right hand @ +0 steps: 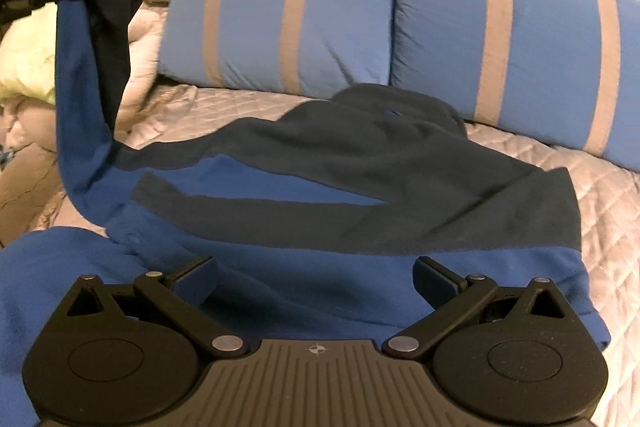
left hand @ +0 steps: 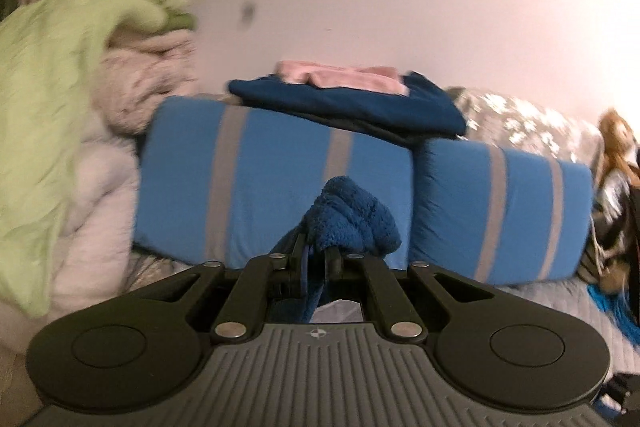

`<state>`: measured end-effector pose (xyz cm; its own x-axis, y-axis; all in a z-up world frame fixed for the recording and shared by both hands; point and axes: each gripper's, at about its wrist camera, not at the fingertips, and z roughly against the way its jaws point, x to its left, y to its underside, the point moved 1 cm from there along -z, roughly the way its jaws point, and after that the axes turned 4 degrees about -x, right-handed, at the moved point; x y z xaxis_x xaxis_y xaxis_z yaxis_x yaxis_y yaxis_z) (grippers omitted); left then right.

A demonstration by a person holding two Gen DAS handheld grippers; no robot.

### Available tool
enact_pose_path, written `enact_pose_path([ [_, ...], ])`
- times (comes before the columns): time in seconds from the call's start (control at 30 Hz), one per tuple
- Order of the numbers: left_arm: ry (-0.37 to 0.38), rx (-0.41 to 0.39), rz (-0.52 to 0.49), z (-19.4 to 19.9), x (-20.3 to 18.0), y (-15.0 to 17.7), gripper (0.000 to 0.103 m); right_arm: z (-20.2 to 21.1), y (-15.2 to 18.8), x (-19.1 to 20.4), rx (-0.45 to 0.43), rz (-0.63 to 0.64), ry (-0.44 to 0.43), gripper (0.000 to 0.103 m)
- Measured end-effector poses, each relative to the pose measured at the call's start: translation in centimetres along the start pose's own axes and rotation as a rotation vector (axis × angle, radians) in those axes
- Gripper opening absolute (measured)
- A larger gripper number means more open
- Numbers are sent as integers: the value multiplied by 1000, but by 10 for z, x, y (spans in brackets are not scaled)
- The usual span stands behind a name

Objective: Fold clothes

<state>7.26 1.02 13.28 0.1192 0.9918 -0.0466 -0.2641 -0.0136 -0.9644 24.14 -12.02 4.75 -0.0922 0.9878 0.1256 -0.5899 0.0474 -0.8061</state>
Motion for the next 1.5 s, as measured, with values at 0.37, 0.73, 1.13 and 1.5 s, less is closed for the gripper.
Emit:
enact_pose_path([
  [0.37, 183, 23, -136, -19, -124, 4, 8, -4, 0, -2, 16, -9, -15, 103],
  [0.73, 364, 144, -103, -27, -151, 21, 44, 4, -1, -10, -2, -55, -62, 103],
  [1.13, 293, 255, -53, -18, -59, 64, 48, 14, -7, -2, 30, 108, -107, 103],
  [1.5, 211, 348, -41, -12, -3, 104, 48, 14, -4, -15, 79, 571, -111, 89],
])
